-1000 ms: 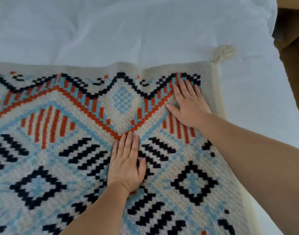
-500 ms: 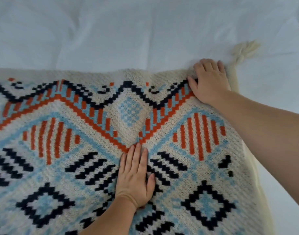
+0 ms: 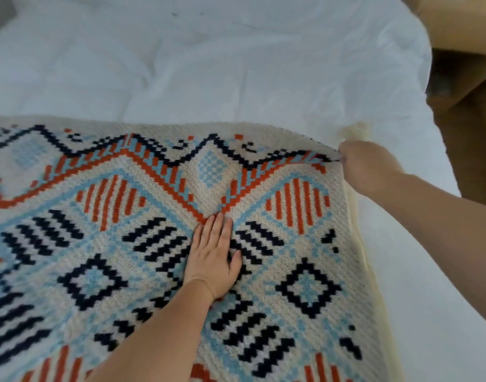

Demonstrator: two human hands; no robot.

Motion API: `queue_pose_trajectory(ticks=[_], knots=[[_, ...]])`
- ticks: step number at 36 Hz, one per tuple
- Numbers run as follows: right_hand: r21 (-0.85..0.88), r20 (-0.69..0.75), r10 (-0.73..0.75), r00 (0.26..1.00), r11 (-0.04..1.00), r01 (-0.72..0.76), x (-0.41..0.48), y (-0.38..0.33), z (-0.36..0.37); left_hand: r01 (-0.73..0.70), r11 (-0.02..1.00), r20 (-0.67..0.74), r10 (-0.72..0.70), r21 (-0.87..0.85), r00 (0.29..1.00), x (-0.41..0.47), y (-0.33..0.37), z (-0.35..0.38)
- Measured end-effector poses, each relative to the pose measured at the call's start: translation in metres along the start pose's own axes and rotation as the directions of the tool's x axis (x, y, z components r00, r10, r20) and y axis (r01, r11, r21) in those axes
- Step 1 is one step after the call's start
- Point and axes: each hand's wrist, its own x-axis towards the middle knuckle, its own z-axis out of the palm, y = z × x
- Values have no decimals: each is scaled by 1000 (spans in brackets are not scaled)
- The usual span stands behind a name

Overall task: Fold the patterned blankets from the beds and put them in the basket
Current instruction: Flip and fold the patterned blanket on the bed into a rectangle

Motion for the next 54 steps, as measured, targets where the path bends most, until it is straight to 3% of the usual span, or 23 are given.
queue_pose_trajectory(ticks=[3,9,12,15,18,23,26,34,43,54], knots=[[-35,36,44,998,998,-42,-43,2,-12,24,999,1,-24,-28,1000,-6,9,-33],[25,8,36,999,999,-36,-119,-7,-41,-111,984,-242,76,-136,967,7,38,-137],[-12,45,-3,999,1000,3,-149,-16,-52,-225,974,-190,224,19,956,27,55,-174],[3,76,2,997,1000,-2,-178,-14,-59,-312,937,-32,321,158,947,29,70,-192],[21,73,25,997,999,-27,-198,-7,-63,-239,956,38,236,168,971,18,64,-192],[33,50,65,997,997,-67,-233,-3,-78,-147,989,51,146,12,988,-23,30,-187],[82,83,103,991,991,-110,-257,-11,-90,-162,987,112,163,-14,980,-60,24,-197],[103,185,228,956,963,-249,-317,-31,-109,-222,968,105,235,-116,966,-145,13,-215],[5,202,111,973,993,-115,-379,-22,-108,-148,984,147,162,-101,976,-234,21,-219],[-63,279,-80,957,993,101,-448,-3,-71,5,999,229,7,-49,973,-318,40,-150]])
